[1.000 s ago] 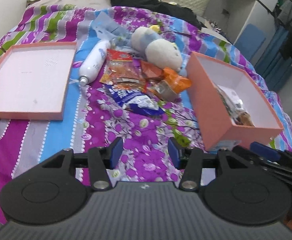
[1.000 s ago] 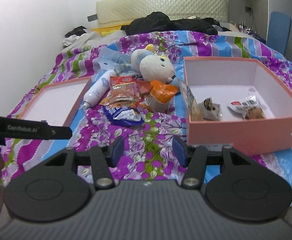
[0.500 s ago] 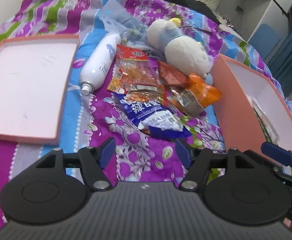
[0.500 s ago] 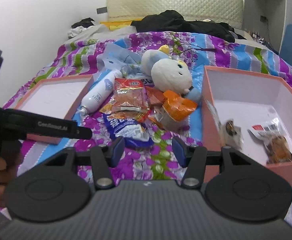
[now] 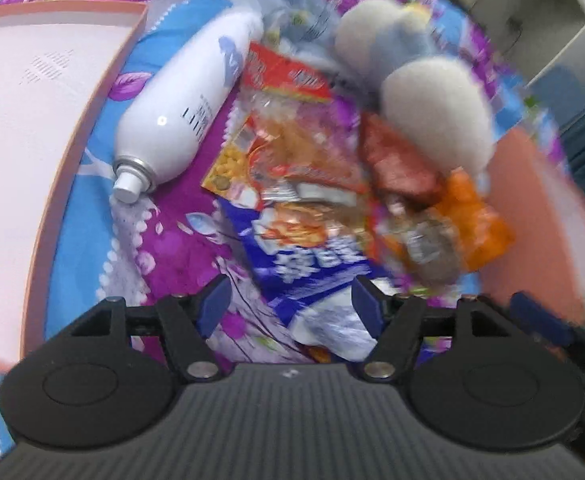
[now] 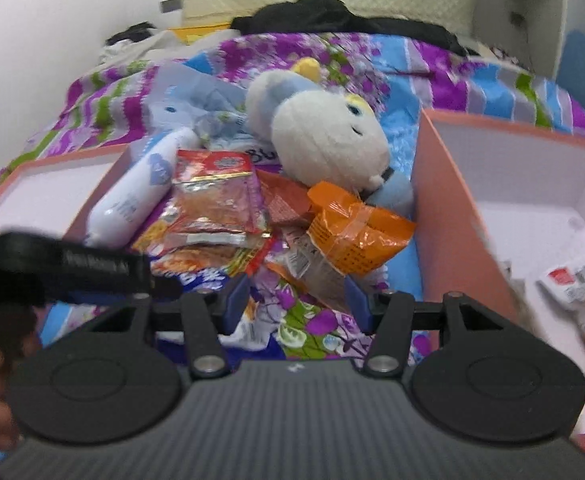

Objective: Organize snacks

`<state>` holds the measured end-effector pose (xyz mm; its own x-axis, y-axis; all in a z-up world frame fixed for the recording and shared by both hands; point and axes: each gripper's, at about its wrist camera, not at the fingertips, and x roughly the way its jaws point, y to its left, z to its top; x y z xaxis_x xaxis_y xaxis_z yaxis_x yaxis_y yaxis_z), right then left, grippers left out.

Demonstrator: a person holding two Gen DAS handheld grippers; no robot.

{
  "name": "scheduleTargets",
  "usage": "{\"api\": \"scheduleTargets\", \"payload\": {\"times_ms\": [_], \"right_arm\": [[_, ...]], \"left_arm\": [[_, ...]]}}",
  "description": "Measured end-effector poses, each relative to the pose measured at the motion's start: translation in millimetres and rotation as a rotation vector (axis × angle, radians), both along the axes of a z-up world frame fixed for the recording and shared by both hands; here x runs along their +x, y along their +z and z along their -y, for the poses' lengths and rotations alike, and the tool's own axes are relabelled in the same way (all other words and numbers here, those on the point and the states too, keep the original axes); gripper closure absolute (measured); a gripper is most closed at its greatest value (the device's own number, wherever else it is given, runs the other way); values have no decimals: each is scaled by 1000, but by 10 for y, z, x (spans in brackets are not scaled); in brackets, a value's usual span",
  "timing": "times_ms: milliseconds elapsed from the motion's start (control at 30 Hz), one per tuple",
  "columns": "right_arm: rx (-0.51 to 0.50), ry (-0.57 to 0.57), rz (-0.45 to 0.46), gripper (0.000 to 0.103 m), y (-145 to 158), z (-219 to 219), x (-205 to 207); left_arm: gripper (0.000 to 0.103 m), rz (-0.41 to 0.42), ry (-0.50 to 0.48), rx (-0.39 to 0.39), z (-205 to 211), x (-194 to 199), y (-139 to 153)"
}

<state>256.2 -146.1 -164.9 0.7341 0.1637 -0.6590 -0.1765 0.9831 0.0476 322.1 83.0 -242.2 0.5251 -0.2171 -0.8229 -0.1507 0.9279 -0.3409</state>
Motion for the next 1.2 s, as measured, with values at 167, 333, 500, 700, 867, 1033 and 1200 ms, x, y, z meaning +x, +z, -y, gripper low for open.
{"api": "scheduleTargets", "payload": {"times_ms": [167,333,500,700,867,1033,1200], "right_arm": [[51,-121,-33,47,-192,17,209],[118,-188,-76,38,-381,49,386],[161,-257,-78,28,-424,103,521],[197,-283,-114,28,-511,148,729],[180,-257,-123,29,-592,167,785],[154,-228,-130,42,-553,140,754],[131,-186,-117,47,-447,112,650]], "left_arm": [[30,-4,-42,-5,66,155,-134],[29,3,-70,-14,72,224,-171],[29,19,-68,-54,9,251,-185],[35,43,-27,-38,90,245,-175],[43,69,-10,-6,193,179,-166],[68,63,4,15,193,150,-131],[81,62,-15,9,190,92,-62]]}}
